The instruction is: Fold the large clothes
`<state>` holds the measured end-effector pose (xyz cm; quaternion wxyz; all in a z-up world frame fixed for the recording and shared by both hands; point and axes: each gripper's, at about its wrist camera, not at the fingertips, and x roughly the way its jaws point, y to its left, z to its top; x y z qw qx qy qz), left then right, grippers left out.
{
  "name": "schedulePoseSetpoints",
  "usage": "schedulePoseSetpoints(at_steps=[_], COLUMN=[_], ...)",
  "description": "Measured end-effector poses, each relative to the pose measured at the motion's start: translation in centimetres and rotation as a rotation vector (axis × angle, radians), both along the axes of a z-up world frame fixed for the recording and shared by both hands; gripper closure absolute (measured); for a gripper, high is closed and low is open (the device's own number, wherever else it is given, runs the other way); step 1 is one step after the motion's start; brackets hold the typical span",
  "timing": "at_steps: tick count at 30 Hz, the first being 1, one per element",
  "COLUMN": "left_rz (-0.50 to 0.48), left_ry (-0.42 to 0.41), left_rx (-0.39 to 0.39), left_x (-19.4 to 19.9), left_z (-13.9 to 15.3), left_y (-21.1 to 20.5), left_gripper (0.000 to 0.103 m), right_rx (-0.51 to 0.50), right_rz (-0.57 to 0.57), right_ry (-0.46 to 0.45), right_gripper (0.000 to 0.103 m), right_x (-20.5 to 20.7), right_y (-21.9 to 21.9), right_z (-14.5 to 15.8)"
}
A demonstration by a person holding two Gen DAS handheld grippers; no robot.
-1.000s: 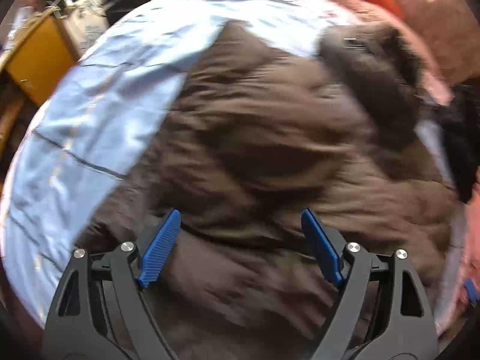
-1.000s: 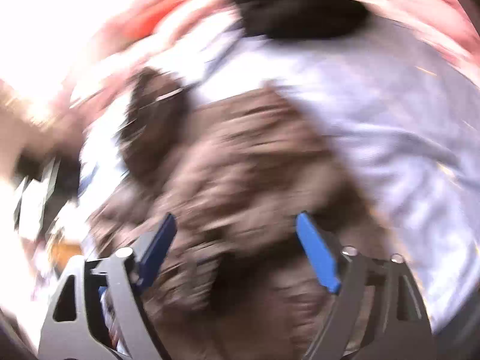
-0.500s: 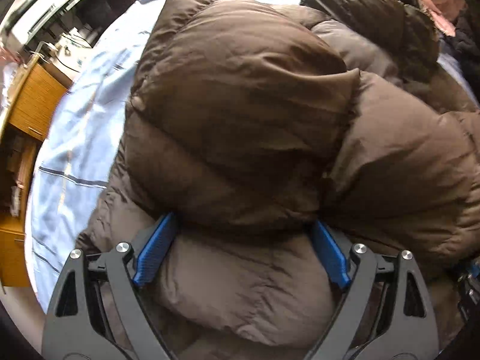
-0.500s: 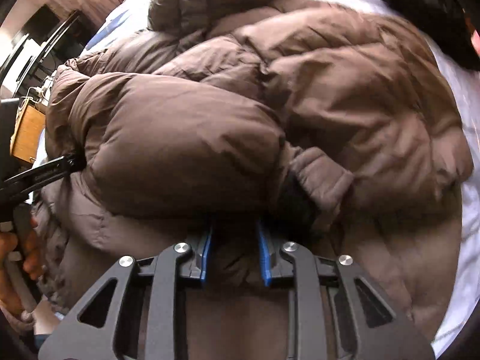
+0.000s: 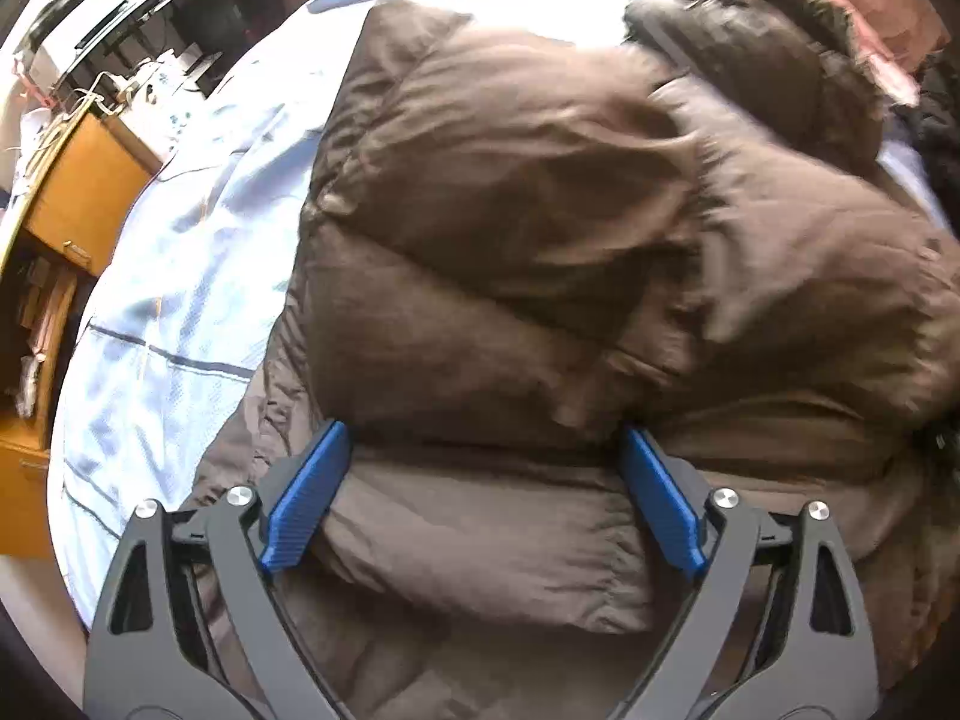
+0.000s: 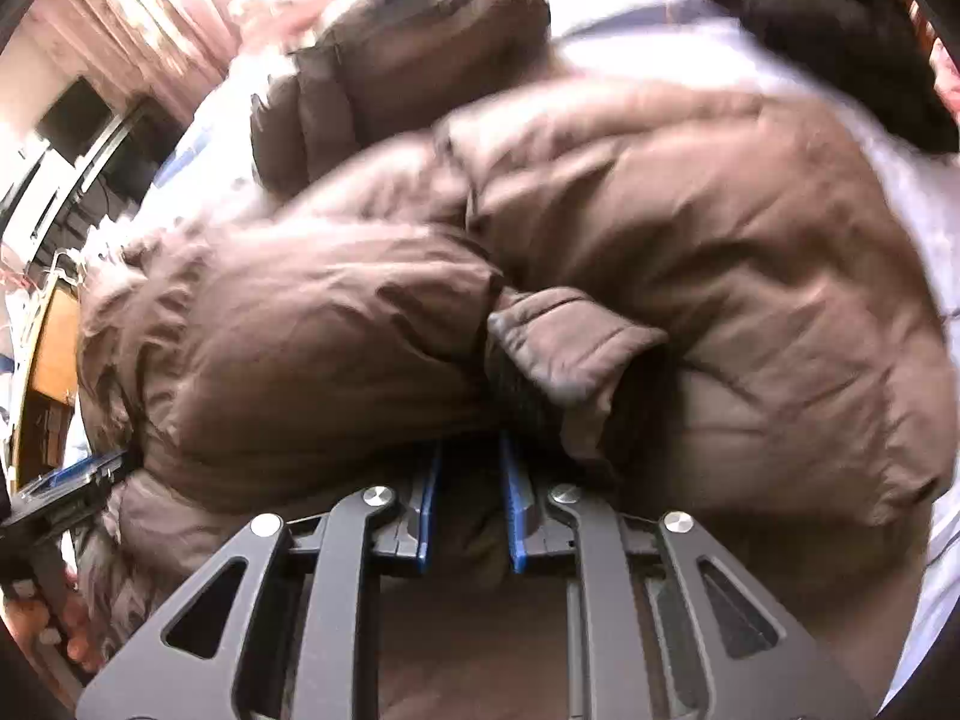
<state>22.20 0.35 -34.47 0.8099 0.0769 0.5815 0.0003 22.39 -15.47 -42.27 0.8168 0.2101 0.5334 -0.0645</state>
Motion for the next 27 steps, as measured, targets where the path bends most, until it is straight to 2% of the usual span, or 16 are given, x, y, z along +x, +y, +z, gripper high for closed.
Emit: schedulePoseSetpoints(at_steps=[3,5,6,9,11,14,15,16,18,19,20,24,27], left_rz=[0.031,0.045,0.042,-0.004,-0.036,-0.092,-0.115,-0.131,-0.173,-0.179,-0.175,-0.113,-0.108], left_ry=[-0.009,-0.058,-0.097,-0.177,-0.167,-0.081,-0.052,-0.038,-0.015,-0.006,0.014,0.072,0.069], left_rx=[0.009,-0.039,-0.067,-0.118,-0.157,-0.239,-0.242,-0.224,-0.125,-0.102,-0.095,-0.158,-0.146], left_x=[0.4,0.3,0.0,-0.8,-1.2,-1.6,-1.6,-1.7,-1.6,-1.6,-1.2,0.4,0.9], left_z=[0.3,2.3,3.6,6.8,7.3,6.2,5.4,4.7,2.7,2.0,1.1,-0.1,-0.3], left_y=[0.3,0.3,0.2,-0.9,-2.2,-4.5,-5.5,-6.2,-7.9,-8.3,-8.1,-6.6,-6.6], left_gripper=[0.012,0.012,0.012,0.012,0.012,0.012,0.012,0.012,0.012,0.012,0.011,0.009,0.009], right_rx=[-0.003,0.038,0.043,-0.062,-0.073,-0.060,-0.061,-0.060,-0.069,-0.076,-0.086,-0.102,-0.123], right_rz=[0.010,0.005,0.000,-0.053,-0.063,-0.058,-0.063,-0.063,-0.067,-0.070,-0.071,-0.050,-0.040], right_ry=[-0.003,-0.015,-0.043,-0.179,-0.217,-0.190,-0.178,-0.157,-0.132,-0.127,-0.115,-0.074,-0.065], right_gripper=[0.076,0.074,0.074,0.074,0.074,0.074,0.074,0.074,0.074,0.074,0.074,0.076,0.076], right_x=[-0.6,-1.1,-2.3,-3.6,-3.4,-1.7,-1.8,-1.4,-0.4,-0.1,0.3,2.0,3.1], right_y=[1.1,1.4,0.6,0.7,0.5,0.5,0.1,-0.1,-0.2,-0.3,-0.5,-0.7,-0.7], right_z=[0.8,2.5,3.9,8.1,8.7,6.9,6.2,5.4,4.3,3.9,3.2,1.4,0.4])
